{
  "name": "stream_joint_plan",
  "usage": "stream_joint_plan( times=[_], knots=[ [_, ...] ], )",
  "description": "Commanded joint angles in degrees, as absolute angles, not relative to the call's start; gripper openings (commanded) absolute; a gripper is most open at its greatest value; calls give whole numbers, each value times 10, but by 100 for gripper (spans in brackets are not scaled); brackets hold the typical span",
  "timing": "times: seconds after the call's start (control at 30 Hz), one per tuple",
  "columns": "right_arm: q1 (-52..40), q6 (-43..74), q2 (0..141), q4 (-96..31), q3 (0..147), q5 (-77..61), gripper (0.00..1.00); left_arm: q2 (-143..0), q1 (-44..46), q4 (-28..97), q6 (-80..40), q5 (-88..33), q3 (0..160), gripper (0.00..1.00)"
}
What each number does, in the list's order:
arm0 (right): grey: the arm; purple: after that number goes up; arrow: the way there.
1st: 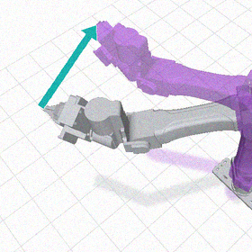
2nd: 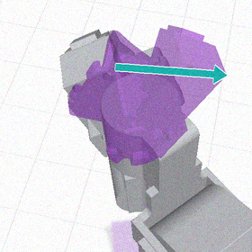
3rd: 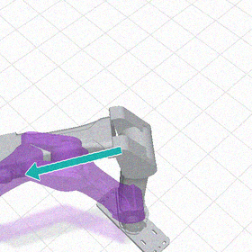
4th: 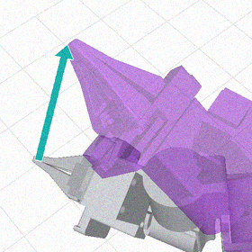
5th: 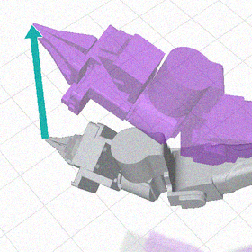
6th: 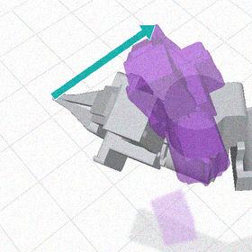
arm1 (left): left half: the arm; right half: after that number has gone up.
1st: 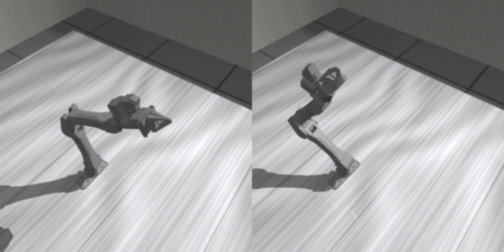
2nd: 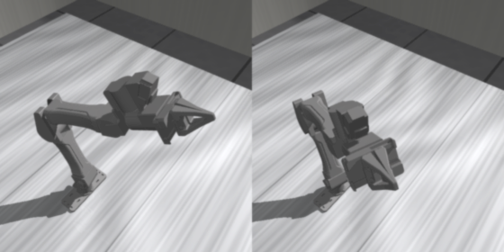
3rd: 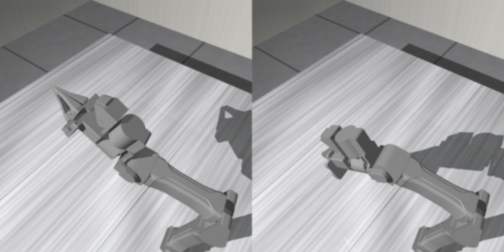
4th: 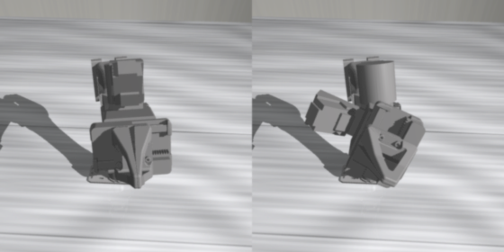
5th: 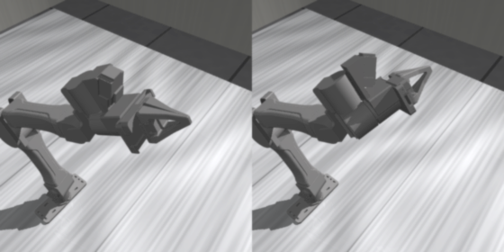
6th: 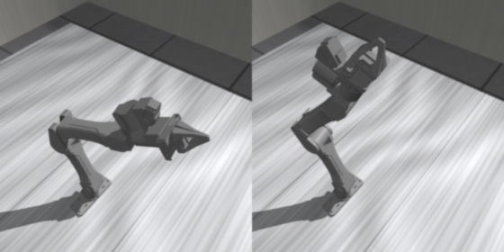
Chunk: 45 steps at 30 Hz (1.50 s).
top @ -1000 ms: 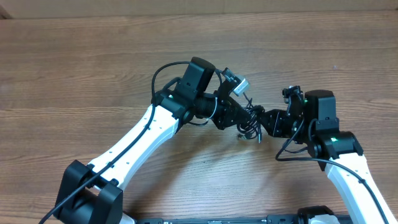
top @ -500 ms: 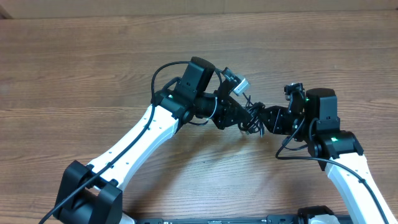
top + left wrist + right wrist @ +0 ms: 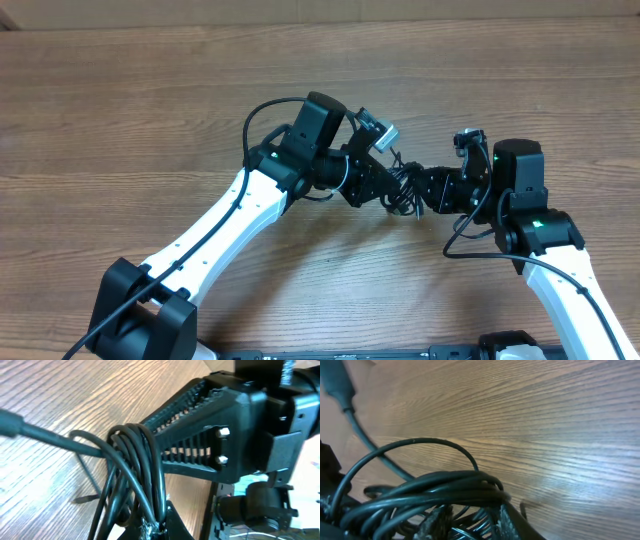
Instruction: Untangle cables
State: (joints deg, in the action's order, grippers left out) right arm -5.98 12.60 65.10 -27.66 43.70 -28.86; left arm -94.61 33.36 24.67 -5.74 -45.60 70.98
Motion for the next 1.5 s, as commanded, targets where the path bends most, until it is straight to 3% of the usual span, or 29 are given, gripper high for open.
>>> stream_joint_plan(
  times=[0.0,0.77,1.1,1.3,1.37,1.4,1.47],
  knots=[
    [-55,114,651,-271,438,-271,33,-931,336,255,-52,-426,725,4],
    [-55,115,651,-306,438,-302,35,-931,334,255,-132,-541,725,4],
    [-55,115,651,-307,438,-302,23,-931,311,252,-198,-560,725,4],
    [-55,114,651,-307,438,-332,4,-932,312,245,-250,-560,725,4],
    [-55,114,651,-307,438,-338,4,-932,311,242,-256,-560,725,4],
    [-55,114,651,-307,438,-335,8,-932,311,241,-258,-560,725,4],
    [-55,91,651,-306,438,-331,36,-932,311,242,-260,-566,725,4]
  ],
)
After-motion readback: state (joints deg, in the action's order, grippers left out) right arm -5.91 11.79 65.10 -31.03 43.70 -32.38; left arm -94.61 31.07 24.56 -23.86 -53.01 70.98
